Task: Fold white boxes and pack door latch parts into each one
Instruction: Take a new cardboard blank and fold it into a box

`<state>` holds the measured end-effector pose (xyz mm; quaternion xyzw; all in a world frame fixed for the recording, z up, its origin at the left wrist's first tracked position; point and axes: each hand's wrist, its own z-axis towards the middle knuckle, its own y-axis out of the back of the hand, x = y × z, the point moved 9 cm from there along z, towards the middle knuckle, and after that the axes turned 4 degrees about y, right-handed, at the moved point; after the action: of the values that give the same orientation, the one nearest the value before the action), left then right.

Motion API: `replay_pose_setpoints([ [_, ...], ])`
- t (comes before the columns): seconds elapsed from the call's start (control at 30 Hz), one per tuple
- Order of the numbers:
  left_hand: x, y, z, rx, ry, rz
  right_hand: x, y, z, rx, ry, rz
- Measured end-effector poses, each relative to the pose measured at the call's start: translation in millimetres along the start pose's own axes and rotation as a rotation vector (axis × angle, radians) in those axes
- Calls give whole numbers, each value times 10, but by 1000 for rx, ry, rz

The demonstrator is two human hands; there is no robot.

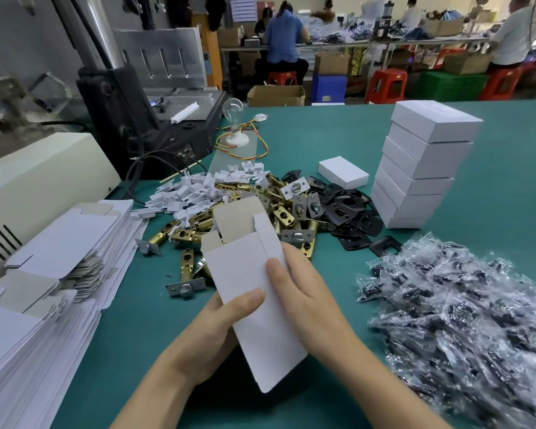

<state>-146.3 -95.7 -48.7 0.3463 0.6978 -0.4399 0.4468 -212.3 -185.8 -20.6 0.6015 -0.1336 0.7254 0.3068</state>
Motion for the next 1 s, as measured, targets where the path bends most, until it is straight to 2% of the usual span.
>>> replay_pose_setpoints([
  [0.13,-67,-38,-23,45,-40,-19,106,-2,-2,0,86,-89],
  [0.2,-92,-6,-5,7,-67,23,235,74,-27,-79,198,-202],
  [0.3,-106,54,15,-52,-111,115,415,74,-76,-106,332,-365],
  [0.4,-104,65,17,-45,-123,142,475,114,-89,-141,336,-325],
  [0.5,-148,69,23,-50,-155,132,432,194,-63,-163,282,-135],
  [0.57,-197,75,30,-81,-188,129,311,177,-30,-108,180,71],
  [0.63,-219,110,37,-136,-205,119,199,149,-13,-75,86,179],
  [0.8,-264,211,33,-252,-260,127,116,176,10,-133,24,210],
  [1.0,-294,183,27,-275,-269,128,-17,219,-3,-188,-75,286],
])
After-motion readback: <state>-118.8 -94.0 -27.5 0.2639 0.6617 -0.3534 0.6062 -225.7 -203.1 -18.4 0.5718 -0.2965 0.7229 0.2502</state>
